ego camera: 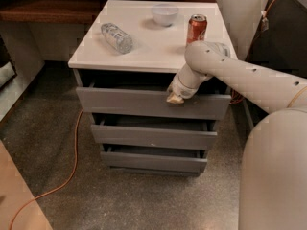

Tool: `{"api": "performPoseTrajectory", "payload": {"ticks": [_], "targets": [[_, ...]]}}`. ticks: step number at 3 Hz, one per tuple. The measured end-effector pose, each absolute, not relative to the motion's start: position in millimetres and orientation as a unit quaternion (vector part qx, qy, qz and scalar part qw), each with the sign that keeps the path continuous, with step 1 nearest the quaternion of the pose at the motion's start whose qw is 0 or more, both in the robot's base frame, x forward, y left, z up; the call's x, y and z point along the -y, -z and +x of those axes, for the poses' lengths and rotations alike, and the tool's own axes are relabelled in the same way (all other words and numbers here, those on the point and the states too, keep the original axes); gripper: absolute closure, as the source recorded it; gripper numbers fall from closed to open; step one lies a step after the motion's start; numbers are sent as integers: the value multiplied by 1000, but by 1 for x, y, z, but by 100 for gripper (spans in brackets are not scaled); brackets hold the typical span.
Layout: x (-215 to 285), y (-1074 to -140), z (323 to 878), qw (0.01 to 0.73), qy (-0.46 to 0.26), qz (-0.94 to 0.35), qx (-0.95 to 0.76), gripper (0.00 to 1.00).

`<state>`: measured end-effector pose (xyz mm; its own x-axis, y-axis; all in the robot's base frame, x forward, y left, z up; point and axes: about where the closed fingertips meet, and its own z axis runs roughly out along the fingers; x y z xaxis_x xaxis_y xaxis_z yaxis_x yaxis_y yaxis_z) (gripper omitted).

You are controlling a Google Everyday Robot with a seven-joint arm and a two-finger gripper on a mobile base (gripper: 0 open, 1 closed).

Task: Open top drawer

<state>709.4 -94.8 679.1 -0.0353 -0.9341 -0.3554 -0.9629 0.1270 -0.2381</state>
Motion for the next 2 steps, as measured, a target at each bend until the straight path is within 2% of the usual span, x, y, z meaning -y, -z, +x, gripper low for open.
{"api": "performPoseTrajectory", "payload": {"ticks": [1, 2], "targets": [[95, -679, 709, 217, -33, -660, -719, 100], [95, -679, 709, 217, -33, -660, -719, 82]]}}
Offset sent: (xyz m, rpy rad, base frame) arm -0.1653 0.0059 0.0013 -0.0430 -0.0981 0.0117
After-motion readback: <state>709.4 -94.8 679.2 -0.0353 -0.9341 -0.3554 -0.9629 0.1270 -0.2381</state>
